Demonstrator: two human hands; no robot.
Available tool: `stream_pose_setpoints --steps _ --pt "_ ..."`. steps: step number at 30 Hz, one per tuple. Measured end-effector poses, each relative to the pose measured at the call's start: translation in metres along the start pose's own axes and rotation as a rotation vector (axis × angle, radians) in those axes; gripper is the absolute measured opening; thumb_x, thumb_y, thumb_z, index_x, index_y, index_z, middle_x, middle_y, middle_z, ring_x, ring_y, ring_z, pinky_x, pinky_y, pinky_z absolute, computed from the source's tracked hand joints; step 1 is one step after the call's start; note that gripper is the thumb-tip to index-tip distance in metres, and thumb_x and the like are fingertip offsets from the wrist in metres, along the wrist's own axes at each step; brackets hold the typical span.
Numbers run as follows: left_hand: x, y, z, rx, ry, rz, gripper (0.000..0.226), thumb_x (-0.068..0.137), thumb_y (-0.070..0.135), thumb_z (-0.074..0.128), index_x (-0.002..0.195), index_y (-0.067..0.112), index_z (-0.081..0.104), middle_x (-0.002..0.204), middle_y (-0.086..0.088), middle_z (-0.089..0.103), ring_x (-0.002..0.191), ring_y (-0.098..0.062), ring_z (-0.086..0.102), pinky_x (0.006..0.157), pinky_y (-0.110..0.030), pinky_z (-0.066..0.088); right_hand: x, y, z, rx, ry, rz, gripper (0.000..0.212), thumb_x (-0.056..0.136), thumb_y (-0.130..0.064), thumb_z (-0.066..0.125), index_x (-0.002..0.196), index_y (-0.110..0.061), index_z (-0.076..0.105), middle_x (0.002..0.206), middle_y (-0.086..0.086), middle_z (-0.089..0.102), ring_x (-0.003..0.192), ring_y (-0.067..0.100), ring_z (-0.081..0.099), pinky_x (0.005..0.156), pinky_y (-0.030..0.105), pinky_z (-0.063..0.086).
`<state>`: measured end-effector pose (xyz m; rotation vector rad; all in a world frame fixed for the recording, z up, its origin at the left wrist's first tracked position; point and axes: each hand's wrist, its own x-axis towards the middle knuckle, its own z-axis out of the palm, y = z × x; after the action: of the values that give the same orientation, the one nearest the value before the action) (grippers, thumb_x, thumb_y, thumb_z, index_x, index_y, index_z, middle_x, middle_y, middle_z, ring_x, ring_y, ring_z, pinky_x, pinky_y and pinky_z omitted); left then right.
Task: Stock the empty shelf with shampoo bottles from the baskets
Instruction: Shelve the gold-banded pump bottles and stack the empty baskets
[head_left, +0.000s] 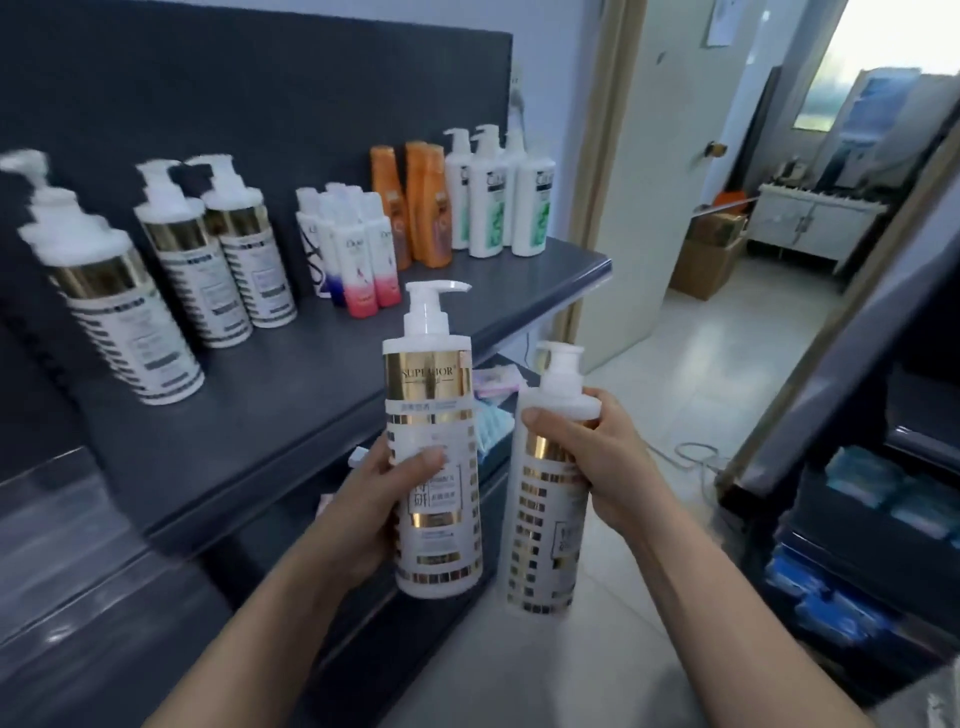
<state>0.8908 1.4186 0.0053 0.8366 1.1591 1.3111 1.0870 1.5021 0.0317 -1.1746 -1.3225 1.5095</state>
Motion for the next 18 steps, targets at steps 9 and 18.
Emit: stream_pose_setpoints --steps 9,18 --pt "0.022 0.052 -0.074 0.105 0.240 0.219 0.095 0.035 0.030 0.093 0.120 0.013 0.054 0.104 -0.008 0.073 0.098 -0.028 0.070 0.072 -0.033 0.058 0.067 -0.049 0.093 -0.033 -0.168 -0.172 0.055 0.064 -0.017 0.089 0.106 -0.021 0.055 0.096 0.000 0.071 0.083 0.013 0.071 0.067 0.030 0.055" --pt "0.071 0.094 -0.127 0.133 0.523 0.374 0.074 0.050 0.017 0.088 0.118 0.017 0.059 0.106 -0.005 0.074 0.098 -0.023 0.071 0.083 -0.042 0.056 0.154 -0.084 0.157 0.007 -0.349 -0.300 0.057 0.061 -0.014 0.091 0.106 -0.019 0.055 0.102 0.002 0.070 0.090 0.016 0.070 0.067 0.026 0.057"
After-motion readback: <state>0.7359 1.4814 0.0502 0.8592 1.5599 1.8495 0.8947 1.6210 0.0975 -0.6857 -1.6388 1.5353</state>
